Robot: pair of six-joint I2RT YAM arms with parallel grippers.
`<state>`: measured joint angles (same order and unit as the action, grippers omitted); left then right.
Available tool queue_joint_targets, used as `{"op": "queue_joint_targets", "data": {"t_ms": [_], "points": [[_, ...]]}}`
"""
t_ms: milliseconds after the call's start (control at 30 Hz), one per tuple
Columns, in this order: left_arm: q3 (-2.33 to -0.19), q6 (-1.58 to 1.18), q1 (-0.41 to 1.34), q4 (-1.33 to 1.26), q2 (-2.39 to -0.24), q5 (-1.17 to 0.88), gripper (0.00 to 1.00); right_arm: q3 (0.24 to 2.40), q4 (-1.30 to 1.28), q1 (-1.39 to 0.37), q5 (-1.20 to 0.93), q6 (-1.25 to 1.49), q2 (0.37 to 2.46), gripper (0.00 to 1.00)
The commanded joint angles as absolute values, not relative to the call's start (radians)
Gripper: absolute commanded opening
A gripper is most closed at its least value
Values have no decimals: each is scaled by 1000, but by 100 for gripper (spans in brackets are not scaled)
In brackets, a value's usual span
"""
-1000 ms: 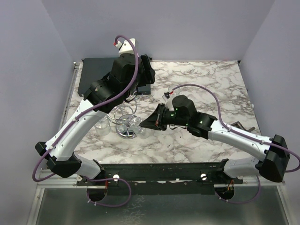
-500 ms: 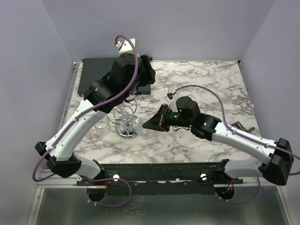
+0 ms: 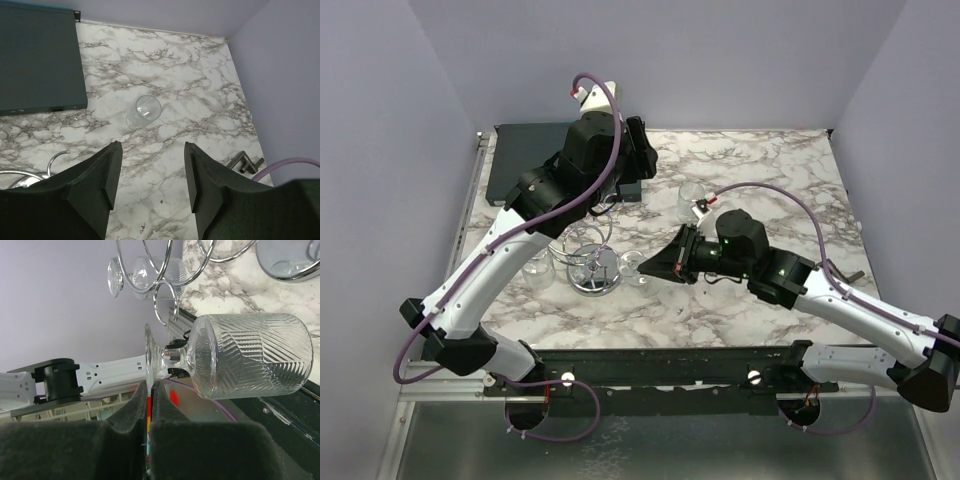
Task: Take the wine glass off the wine glass rack
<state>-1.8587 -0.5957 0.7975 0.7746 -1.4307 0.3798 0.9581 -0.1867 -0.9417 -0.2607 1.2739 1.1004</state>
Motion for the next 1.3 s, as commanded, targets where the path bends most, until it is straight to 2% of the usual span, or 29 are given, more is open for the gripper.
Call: {"op": "queue_joint_targets", "data": {"t_ms": [0,167,433,833,967,1267], "points": [[-1917,-603,792,759,-1461,338,58,966,-217,-946,-186,1251,1063,1],[-1960,-601,791,759,-1493,322,58,973,-242,-894,-189,1230,1056,0],[-2042,-591,791,757,-1556,298,59,1007,-233,-676,-322,1174,1053,1],[-2280,-668,662,712,-1737,6,60,1235,-114,-141,-753,1197,1177,1],[-2214,-764,596,578,-1736,-154,61,1291,38,-18,-869,1313,1227,1],[-2009,-981,557,301,-1707,-298,62,1431,286,20,-921,1535,1328,1]]}}
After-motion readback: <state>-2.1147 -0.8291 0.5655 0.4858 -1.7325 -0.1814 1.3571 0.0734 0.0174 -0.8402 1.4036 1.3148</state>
